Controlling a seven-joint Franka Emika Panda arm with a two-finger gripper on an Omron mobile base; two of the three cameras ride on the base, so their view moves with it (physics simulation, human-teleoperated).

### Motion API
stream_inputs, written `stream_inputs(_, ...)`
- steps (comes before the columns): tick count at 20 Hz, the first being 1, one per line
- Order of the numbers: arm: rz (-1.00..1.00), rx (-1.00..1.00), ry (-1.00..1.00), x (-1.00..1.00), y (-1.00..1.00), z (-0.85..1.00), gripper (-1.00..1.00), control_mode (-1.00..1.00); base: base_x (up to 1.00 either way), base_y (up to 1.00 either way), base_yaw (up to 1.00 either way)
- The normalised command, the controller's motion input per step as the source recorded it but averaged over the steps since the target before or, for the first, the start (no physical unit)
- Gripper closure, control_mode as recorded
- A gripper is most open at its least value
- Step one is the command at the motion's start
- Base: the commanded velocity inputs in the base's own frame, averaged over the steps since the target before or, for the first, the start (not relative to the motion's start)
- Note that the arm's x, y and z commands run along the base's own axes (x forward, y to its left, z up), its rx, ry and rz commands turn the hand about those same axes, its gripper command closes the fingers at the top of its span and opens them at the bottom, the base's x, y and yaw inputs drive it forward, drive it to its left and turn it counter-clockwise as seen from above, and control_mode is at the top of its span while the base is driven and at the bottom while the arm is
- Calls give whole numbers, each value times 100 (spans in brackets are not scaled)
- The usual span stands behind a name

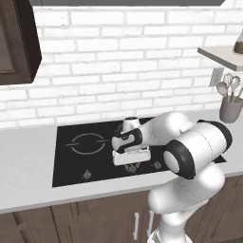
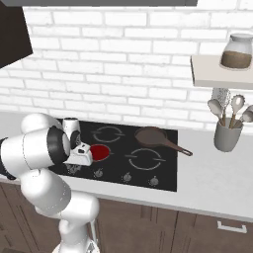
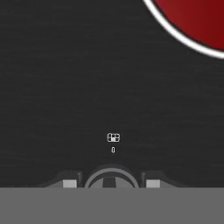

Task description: Turn off the front center burner of the stove.

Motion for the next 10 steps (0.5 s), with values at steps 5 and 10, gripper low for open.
stream_inputs(5, -7, 0, 0, 0, 0, 0, 100, -100, 0, 0, 0)
stream_inputs(10, -21, 0, 0, -2, 0, 0, 100, -100, 0, 0, 0)
